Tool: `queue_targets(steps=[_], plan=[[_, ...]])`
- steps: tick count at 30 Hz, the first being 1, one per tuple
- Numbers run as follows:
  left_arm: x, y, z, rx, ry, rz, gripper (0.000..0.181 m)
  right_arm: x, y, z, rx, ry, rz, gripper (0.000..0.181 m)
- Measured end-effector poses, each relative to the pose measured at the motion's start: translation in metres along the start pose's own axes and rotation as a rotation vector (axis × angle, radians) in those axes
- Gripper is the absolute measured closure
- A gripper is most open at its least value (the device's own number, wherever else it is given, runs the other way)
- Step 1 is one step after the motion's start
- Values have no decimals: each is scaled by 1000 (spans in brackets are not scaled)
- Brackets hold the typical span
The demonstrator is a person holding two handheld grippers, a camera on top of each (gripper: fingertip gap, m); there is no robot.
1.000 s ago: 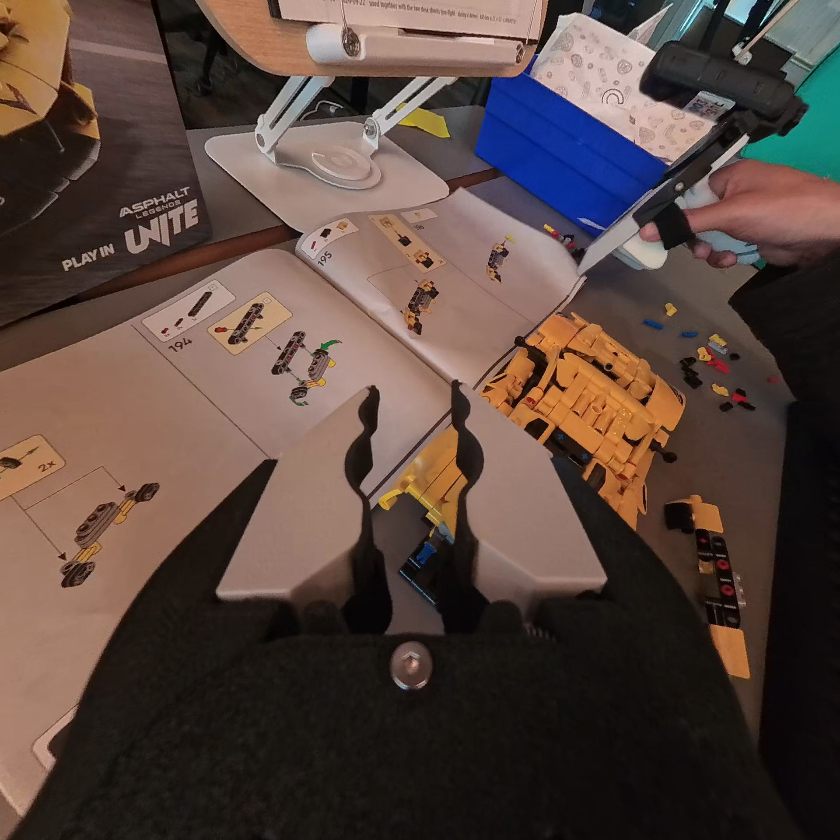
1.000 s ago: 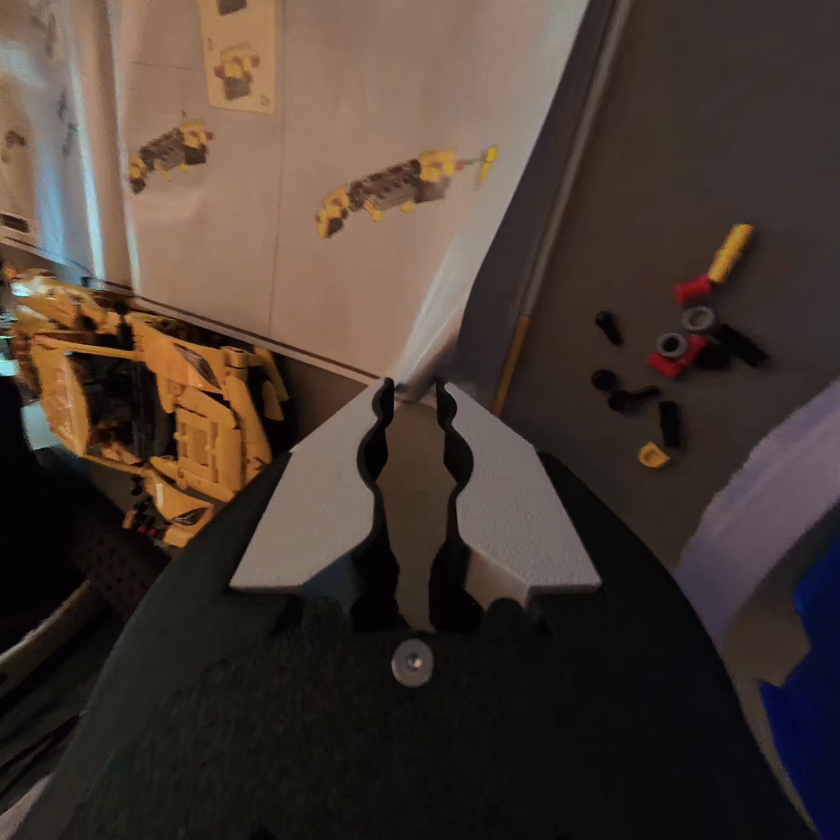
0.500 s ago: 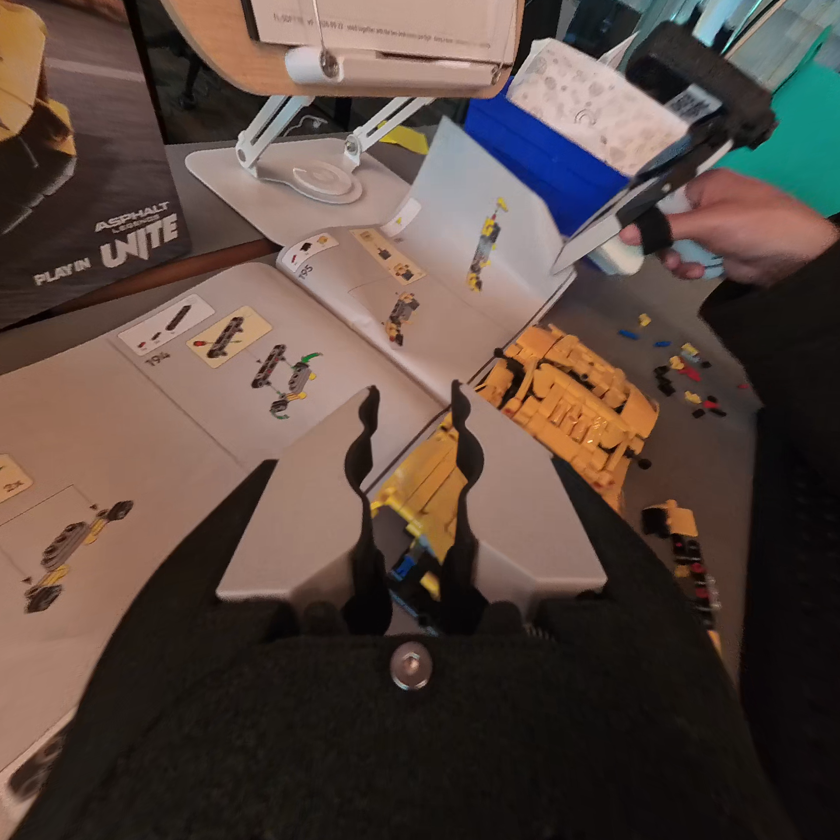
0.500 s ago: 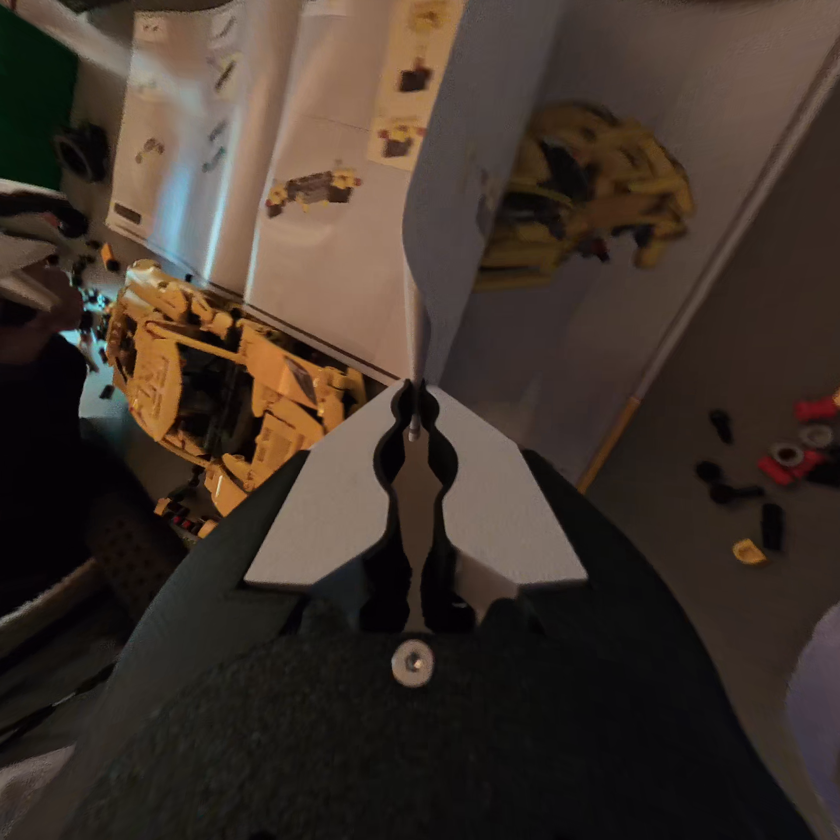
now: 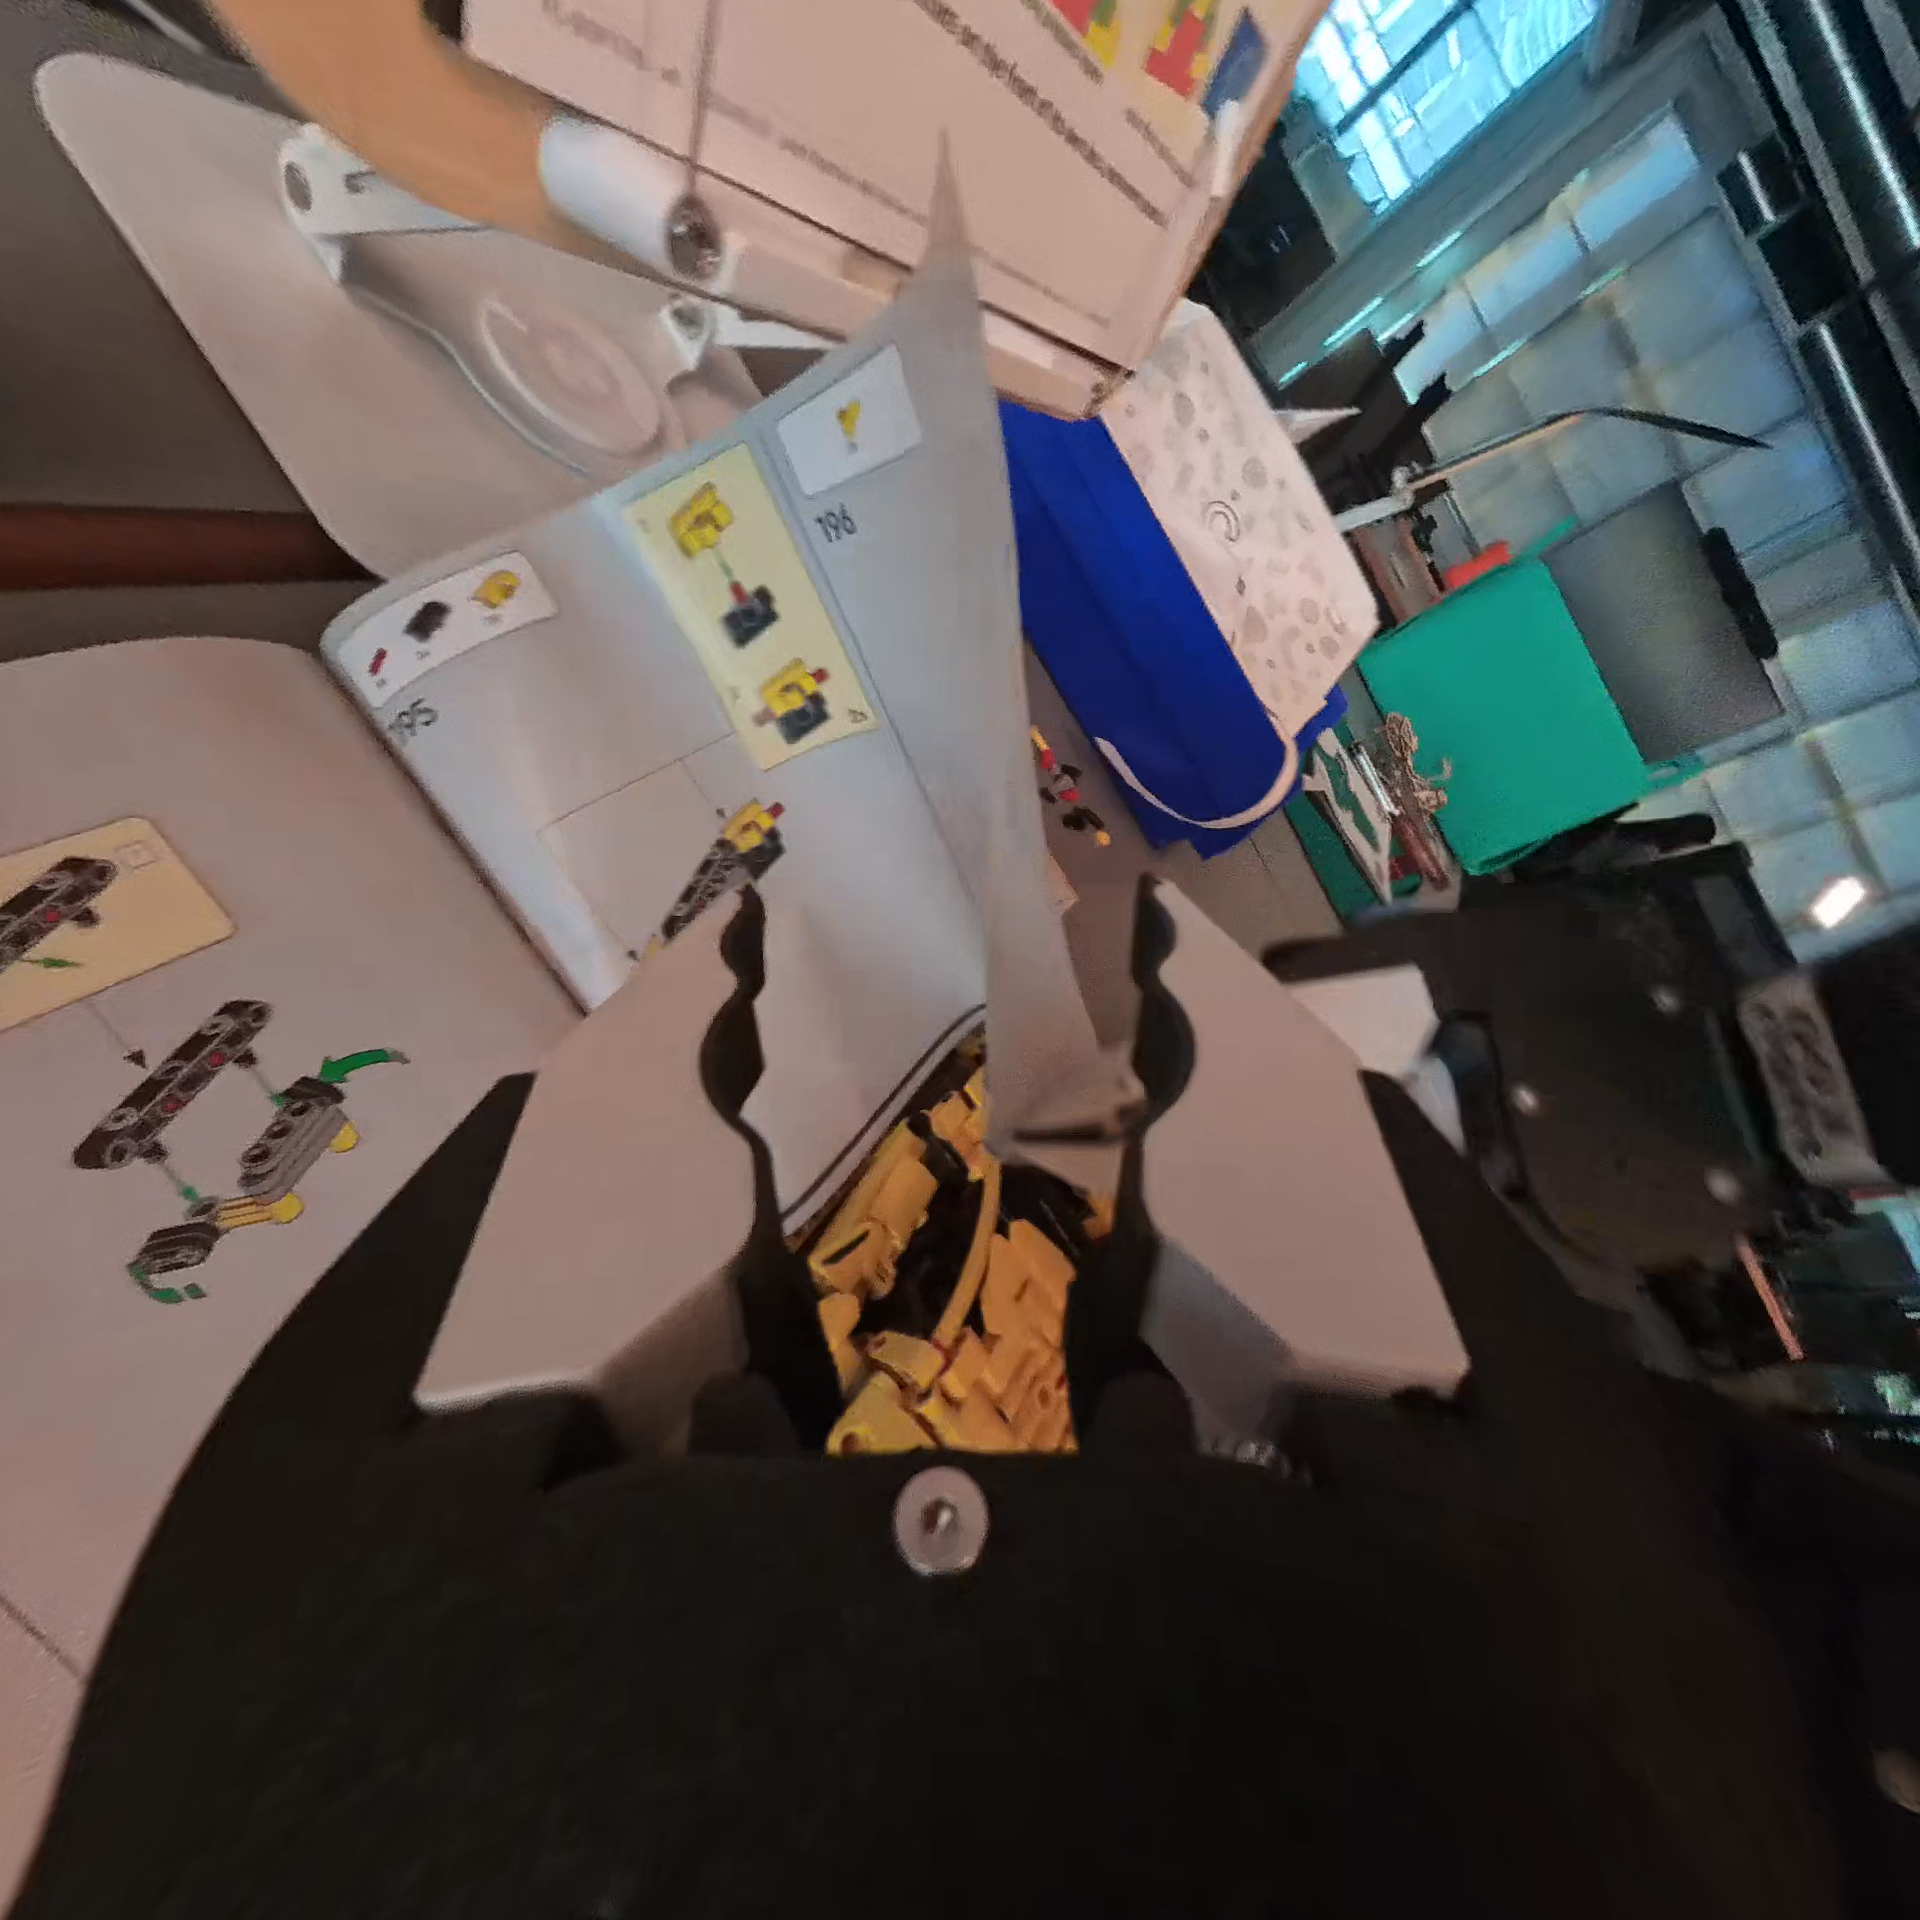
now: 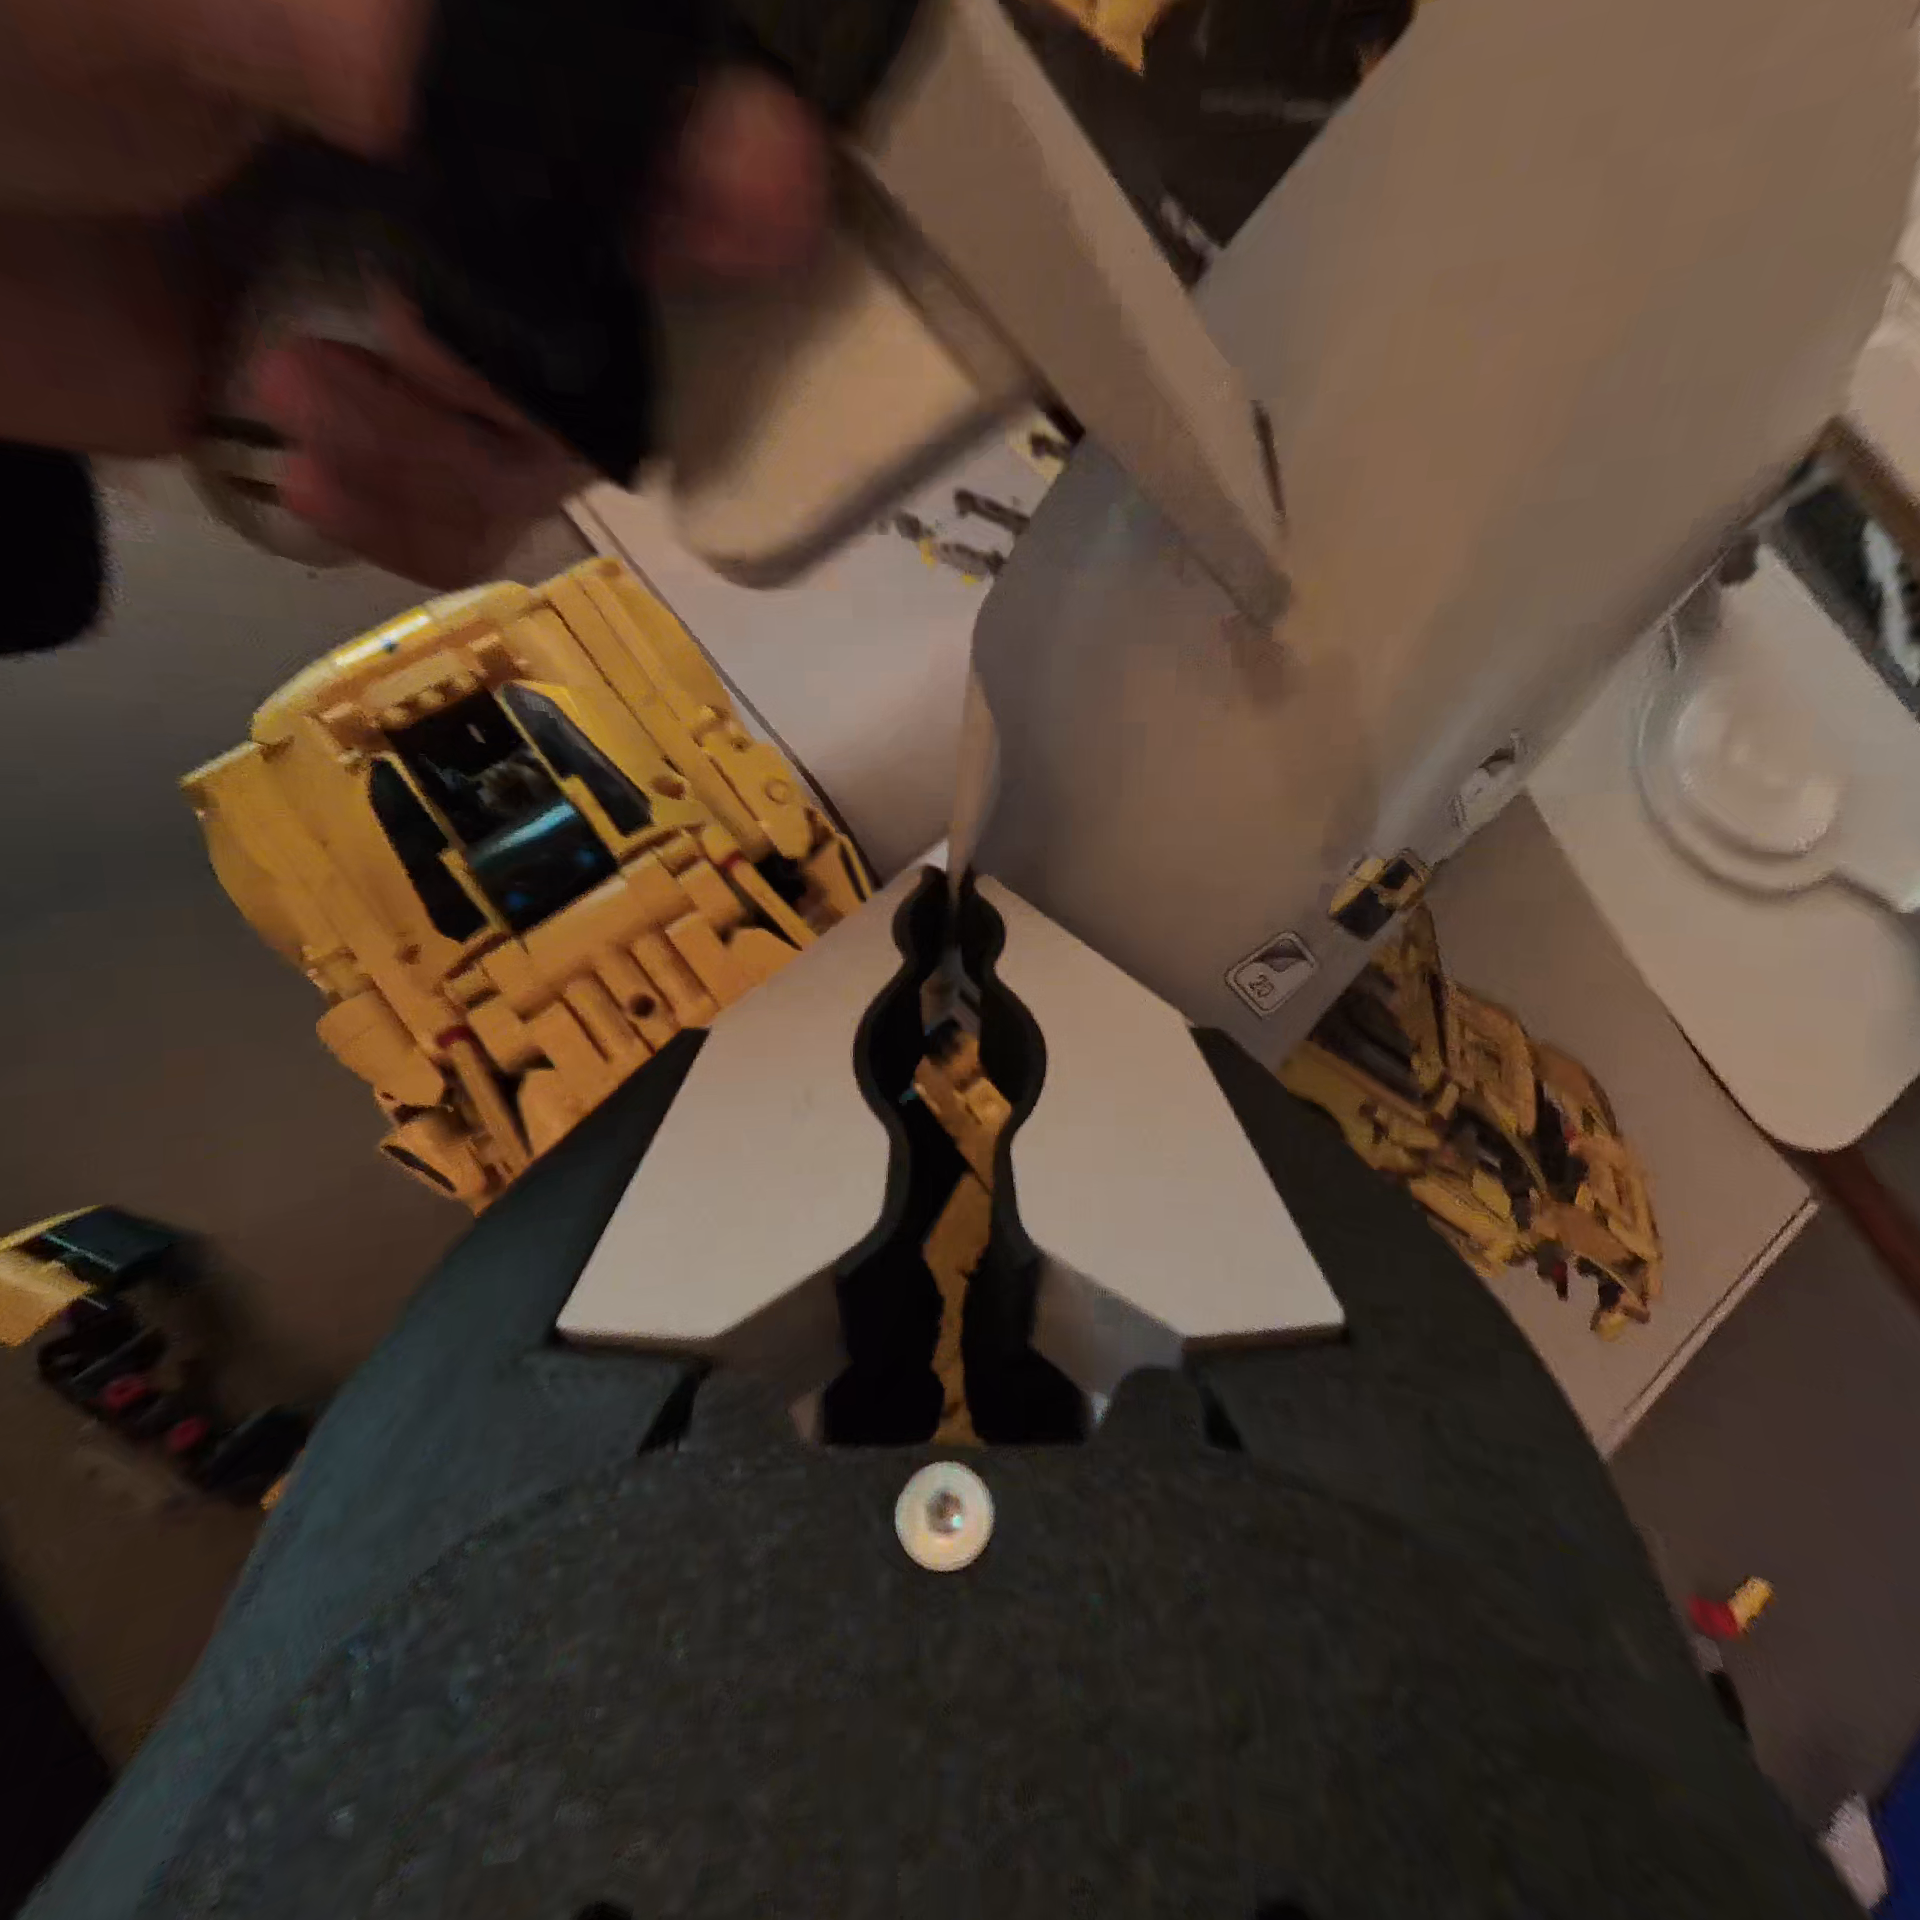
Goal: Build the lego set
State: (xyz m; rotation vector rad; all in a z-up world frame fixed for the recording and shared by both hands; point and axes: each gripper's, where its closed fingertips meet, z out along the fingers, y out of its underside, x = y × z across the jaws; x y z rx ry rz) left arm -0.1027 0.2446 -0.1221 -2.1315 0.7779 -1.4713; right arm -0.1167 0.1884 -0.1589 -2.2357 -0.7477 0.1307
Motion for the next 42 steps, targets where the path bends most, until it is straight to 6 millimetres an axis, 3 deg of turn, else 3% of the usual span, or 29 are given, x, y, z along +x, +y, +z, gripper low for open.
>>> queue_targets(steps=[2, 4, 8, 11, 16, 20, 25, 29, 33, 35, 37, 40, 42], plan=[[-5, 2, -1, -18, 12, 7, 141, -11, -5, 1, 34, -21, -13, 178], [-13, 1, -9, -18, 24, 12, 181, -21, -4, 1, 34, -89, -25, 156], [-55, -14, -46, -35, -24, -37, 181, -6, 15, -17, 38, -220, 35, 119], [-92, -21, -85, -105, -76, -59, 181, 21, 32, -29, 76, -272, 166, 119], [-148, -22, -145, -145, -168, -126, 181, 53, 33, -32, 219, -339, 403, 129], [-174, 0, -166, -206, -210, -168, 181, 49, 27, -25, 260, -356, 390, 128], [-200, 27, -173, -296, -343, -116, 180, 26, 9, -11, 205, -337, 144, 117], [-208, 36, -172, -324, -417, -50, 180, 17, -9, 20, 13, -330, -111, 107], [-217, 40, -181, -334, -514, 1, 172, 27, -9, 74, -255, -352, -318, 87], [-218, 31, -192, -294, -606, 43, 161, 22, -7, 99, -327, -430, -347, 84], [-204, 13, -200, -192, -665, 142, 153, 18, -4, 117, -369, -457, -382, 85], [-165, -8, -177, -47, -599, 345, 153, 18, -3, 127, -385, -427, -462, 87], [-153, 7, -143, -124, -512, 419, 155, 18, -1, 128, -400, -418, -449, 86]])
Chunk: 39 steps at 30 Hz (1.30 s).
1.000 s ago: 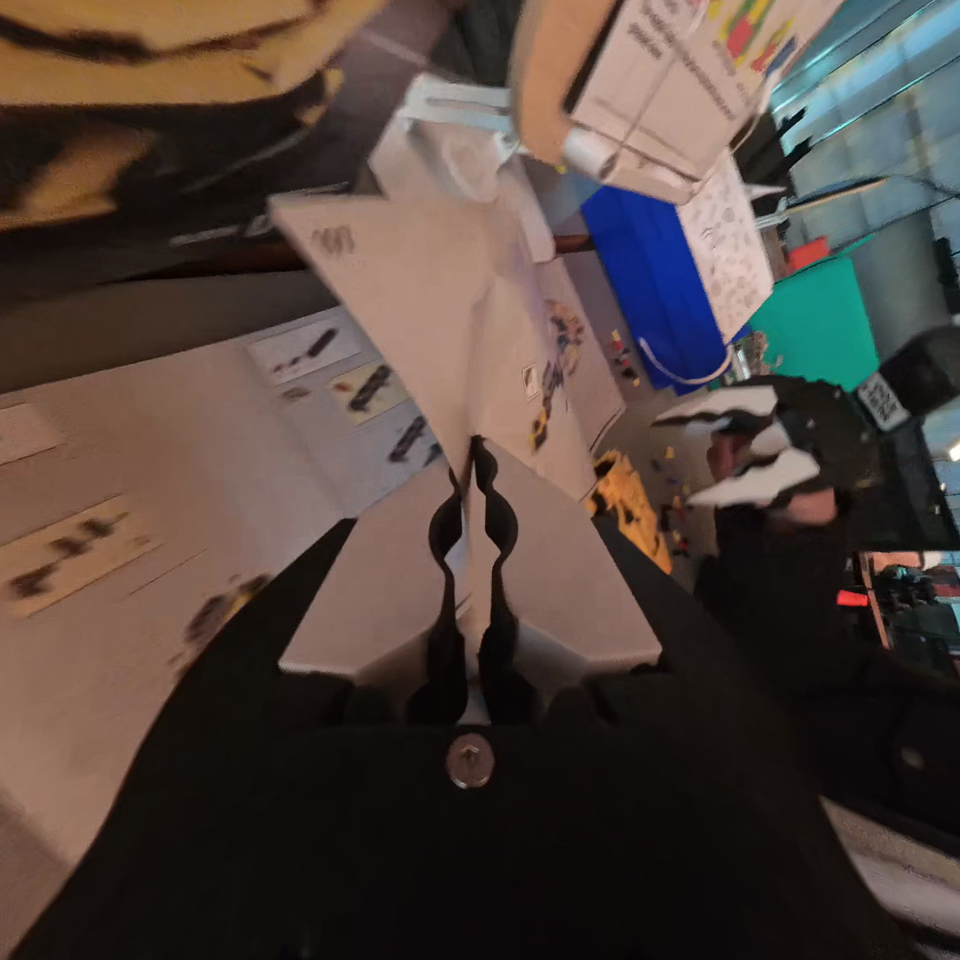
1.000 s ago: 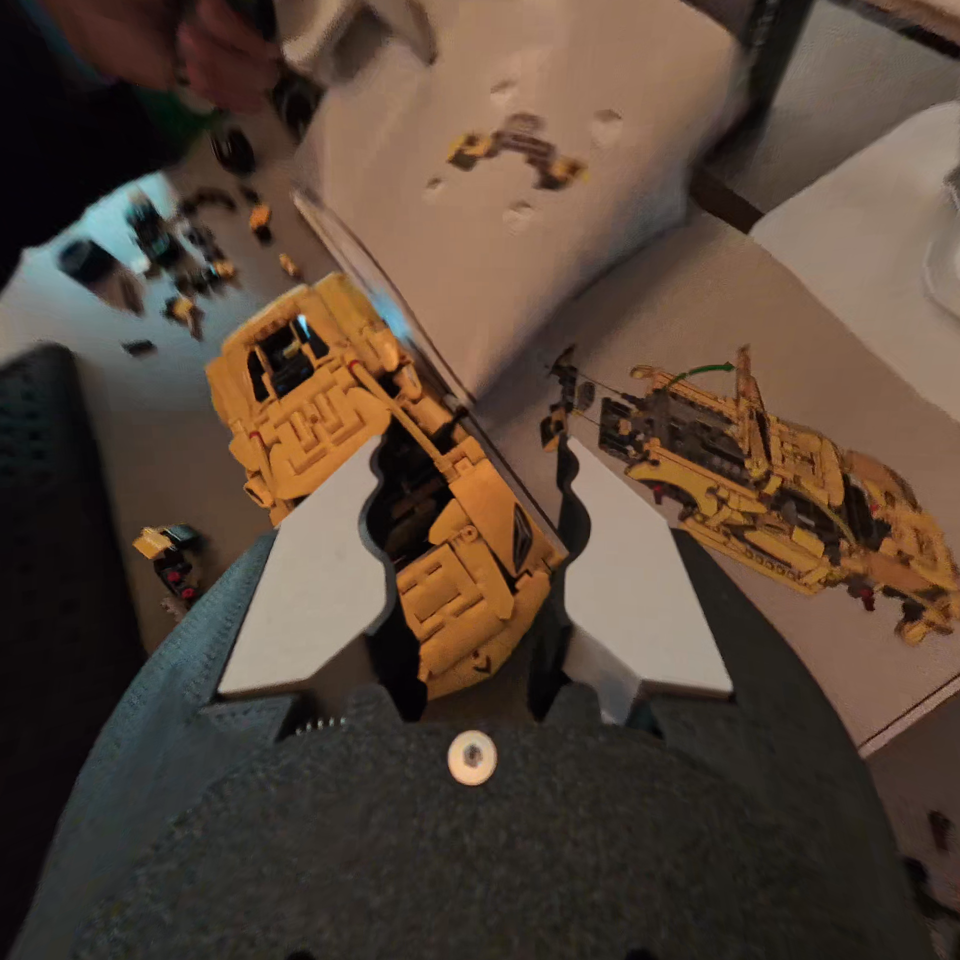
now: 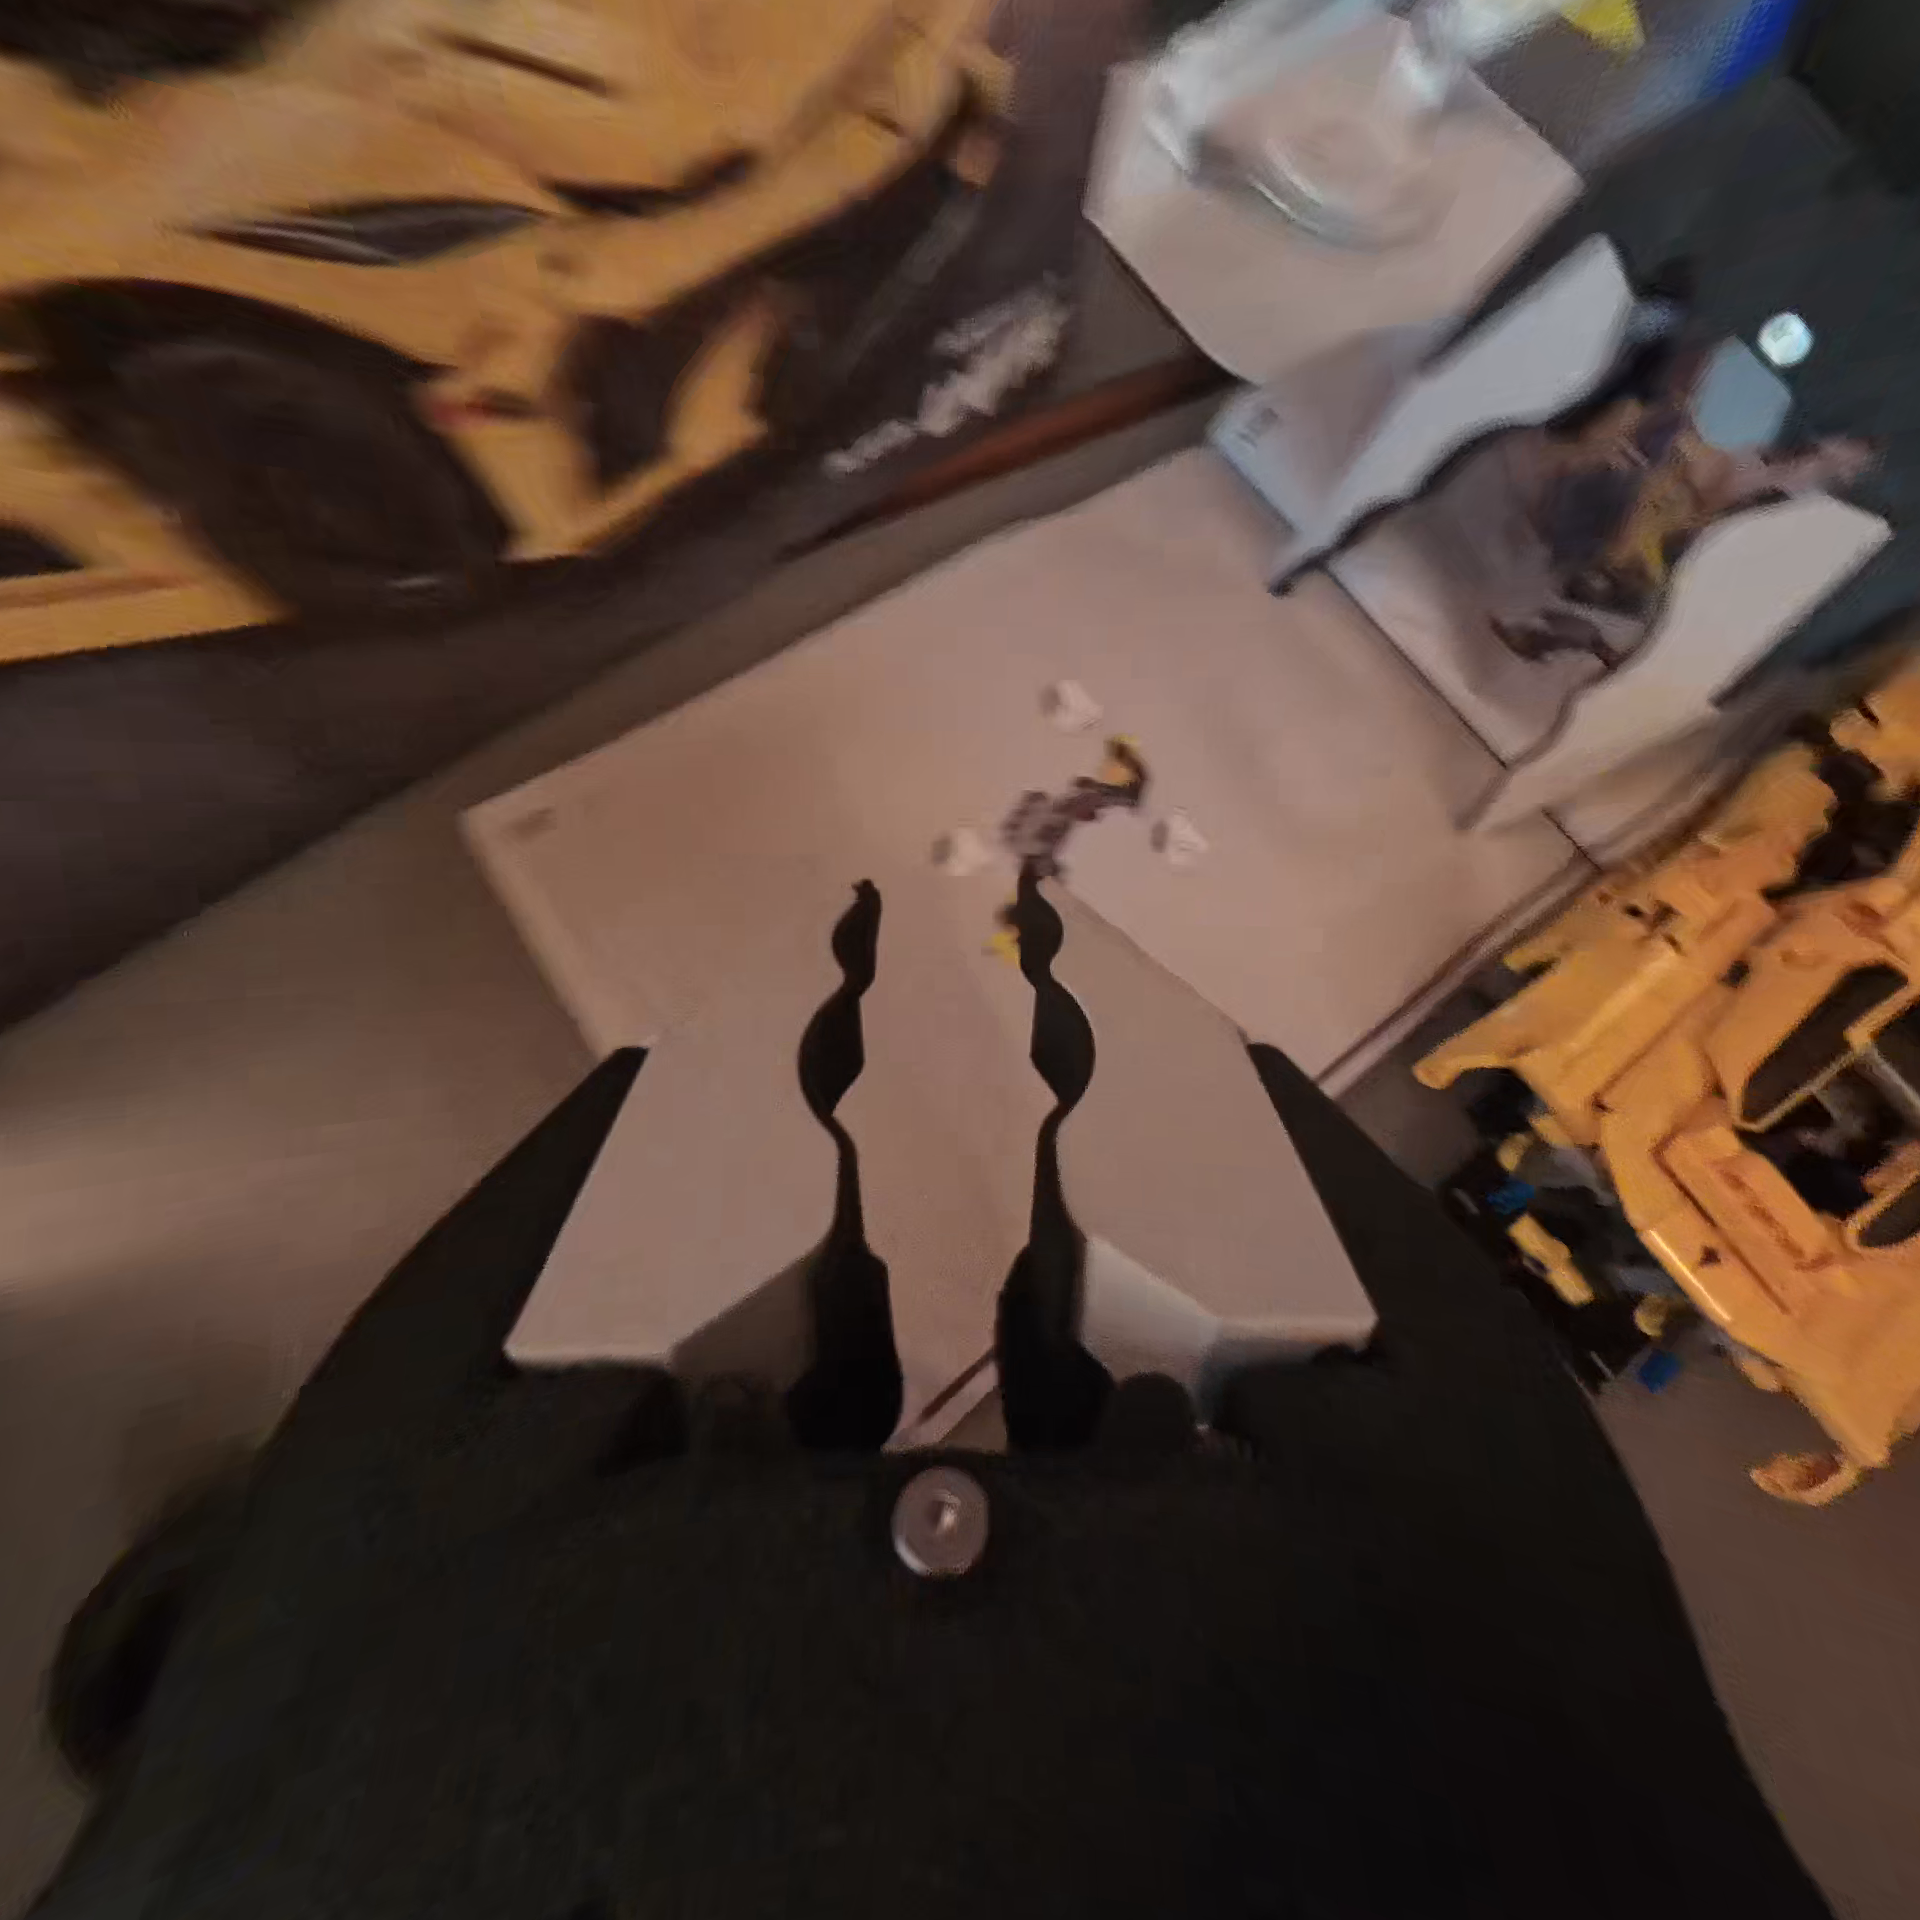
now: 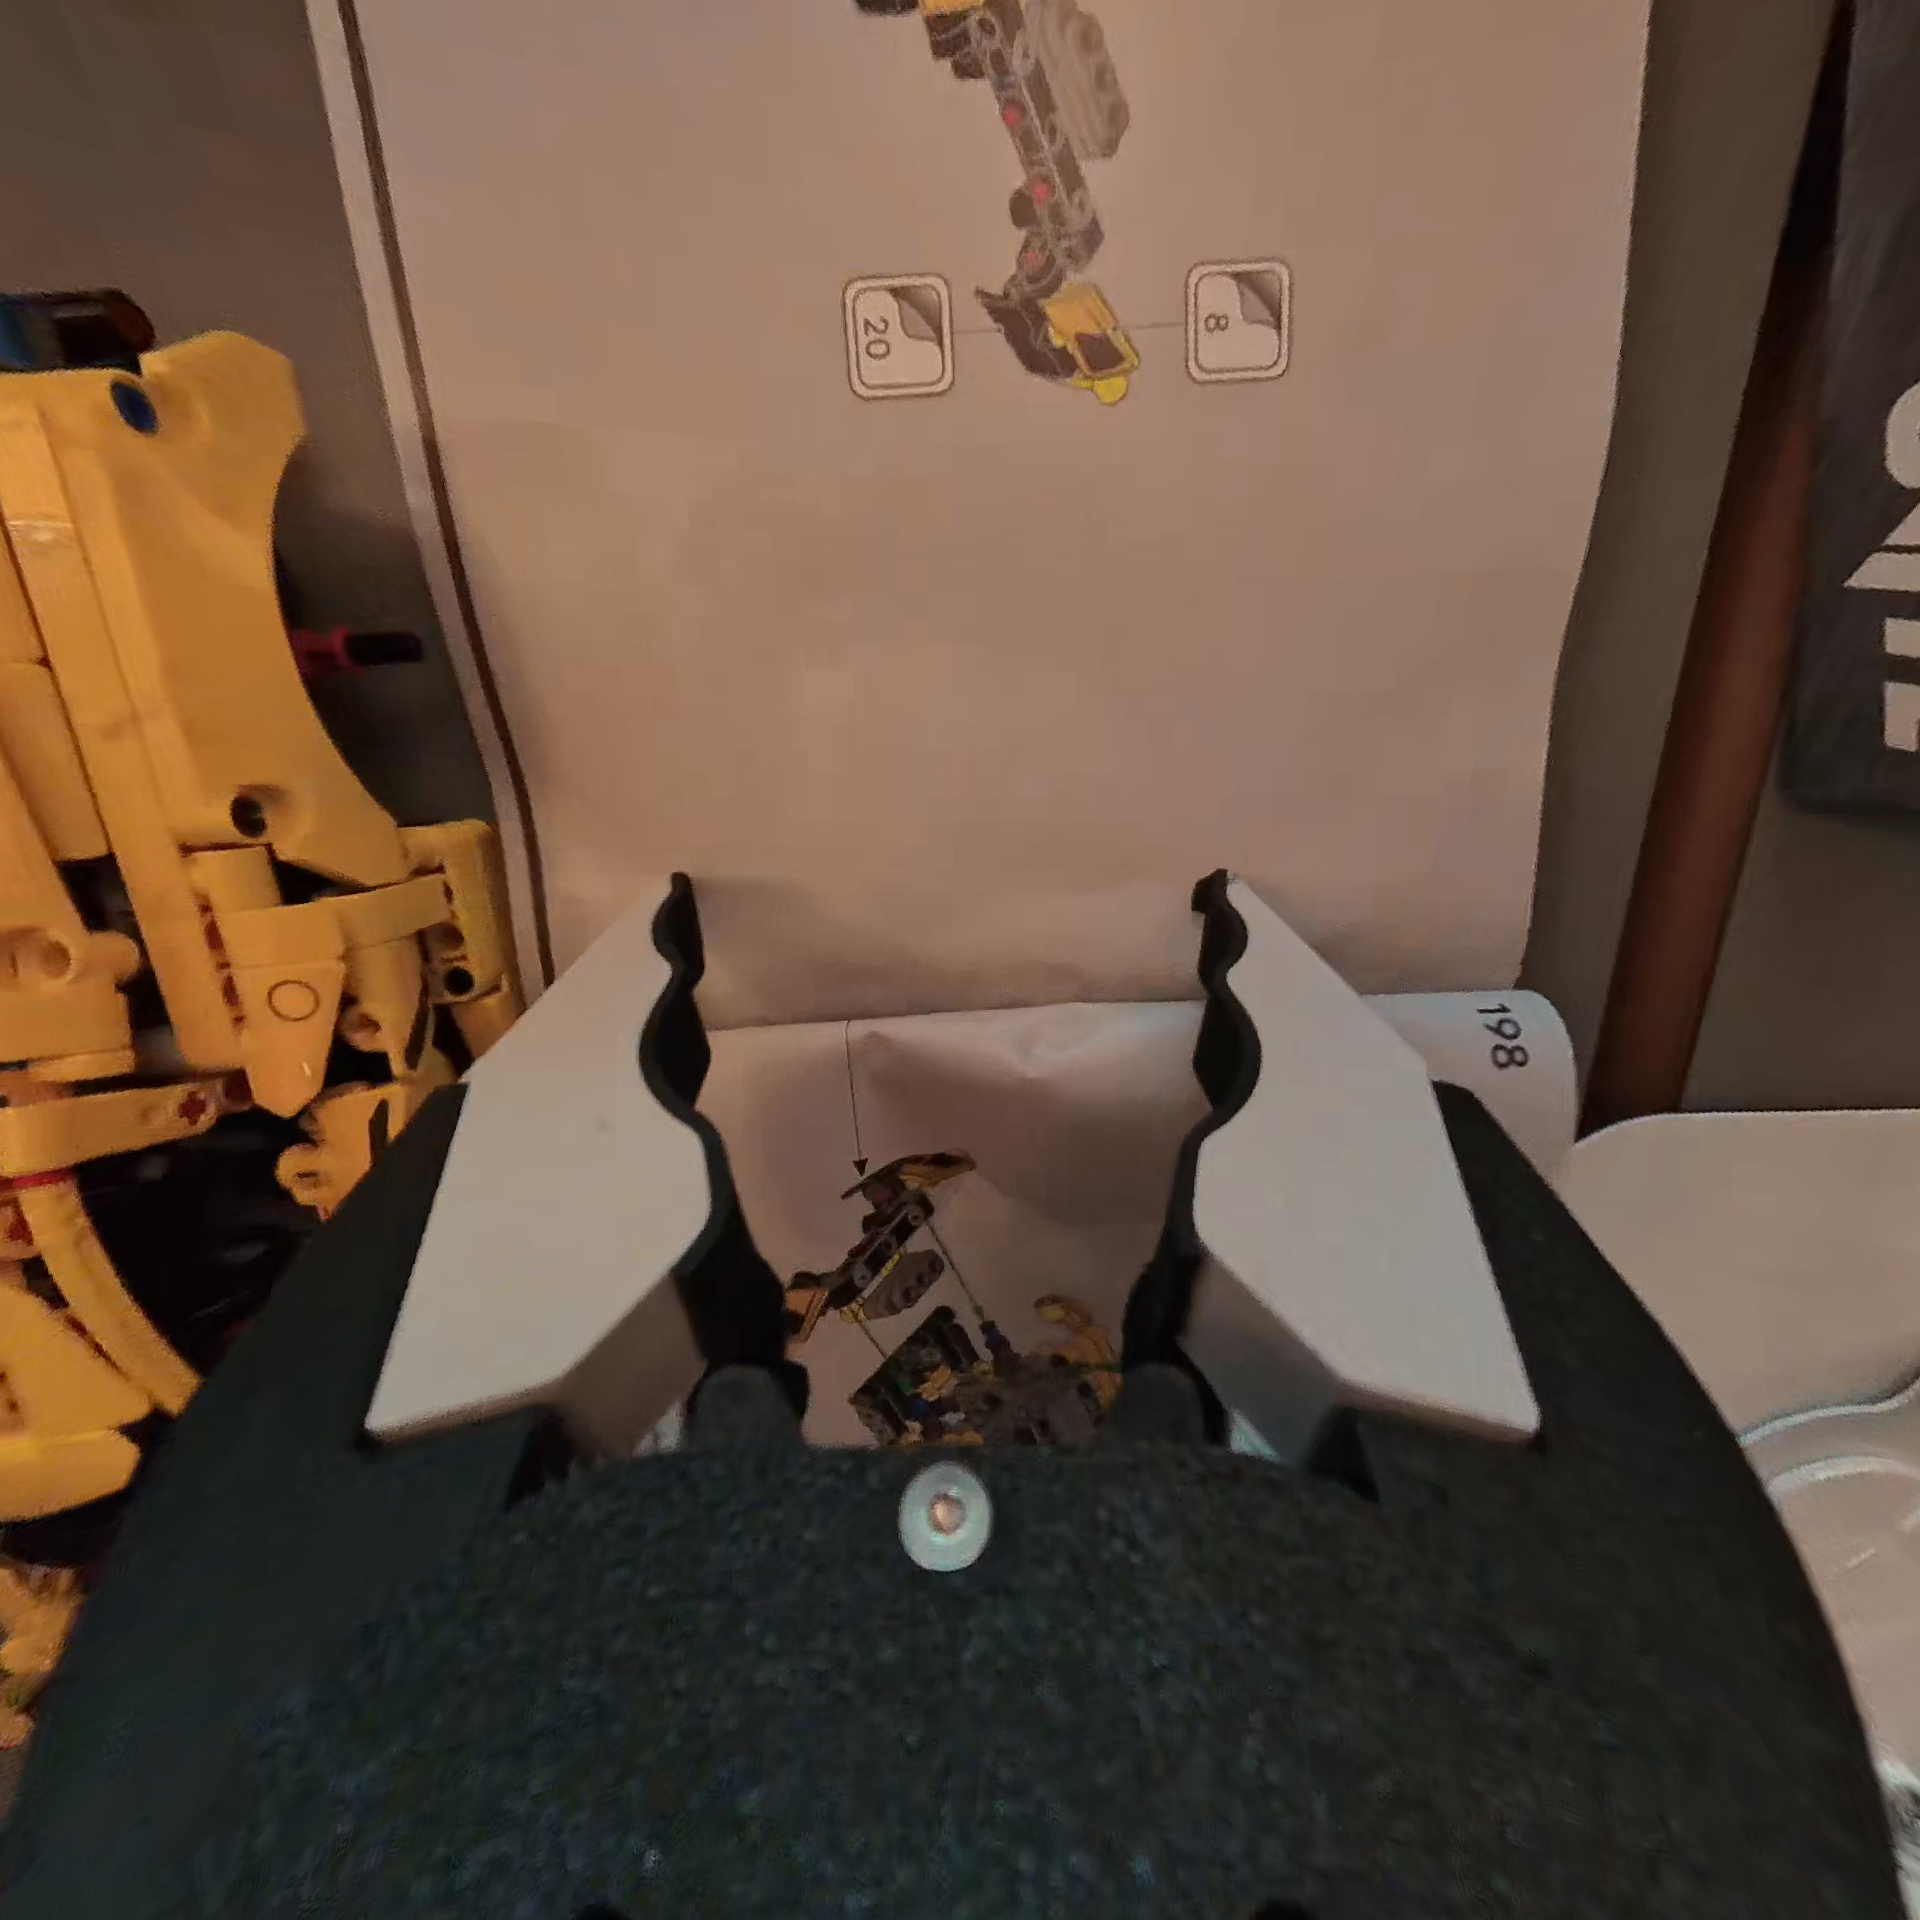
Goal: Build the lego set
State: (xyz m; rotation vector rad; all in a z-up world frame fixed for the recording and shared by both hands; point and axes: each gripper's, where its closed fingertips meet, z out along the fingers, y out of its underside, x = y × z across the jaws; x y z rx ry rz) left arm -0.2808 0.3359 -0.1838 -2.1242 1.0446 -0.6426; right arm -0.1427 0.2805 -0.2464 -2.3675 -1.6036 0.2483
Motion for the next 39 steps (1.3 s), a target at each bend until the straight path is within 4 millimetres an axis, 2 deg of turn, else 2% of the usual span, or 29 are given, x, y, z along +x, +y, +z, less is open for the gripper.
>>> queue_targets(steps=[3, 5, 8, 15, 22, 23, 24, 26, 27, 28, 30, 32, 37, 39], plan=[[36, 0, 38, -16, 154, -32, 157, 0, 0, 2, -42, 11, 10, 86], [51, 2, 56, -34, 226, -55, 168, -1, 1, 2, -66, 12, 15, 85], [37, 23, 66, -120, 153, -2, 181, -1, 1, 2, -58, 8, 20, 85], [-38, 51, 22, -128, -73, -31, 181, -1, 0, 2, 19, 15, 33, 85], [-78, 73, -14, -271, -324, 8, 181, -2, -1, 2, 23, 17, 46, 85], [-78, 73, -21, -281, -352, 22, 181, -2, -1, 2, 24, 19, 49, 84], [-69, 69, -27, -254, -327, 34, 181, -2, -1, 2, 25, 20, 53, 84], [-29, 57, -29, -152, -165, 20, 181, -3, -1, 2, 26, 21, 56, 84], [-10, 55, -28, -122, -87, 0, 181, -3, -1, 2, 27, 21, 56, 84], [0, 59, -25, -127, -56, -12, 181, -3, -1, 3, 27, 21, 56, 84], [0, 83, -17, -219, -81, -8, 181, -3, -1, 3, 26, 22, 54, 85], [-5, 91, -18, -210, -92, -64, 181, -3, -1, 3, 26, 22, 51, 84], [-39, 117, -51, -300, -258, -147, 181, -3, -1, 3, 17, 22, 47, 84], [-44, 127, -66, -317, -296, -150, 181, -2, -1, 3, 23, 24, 45, 85]])
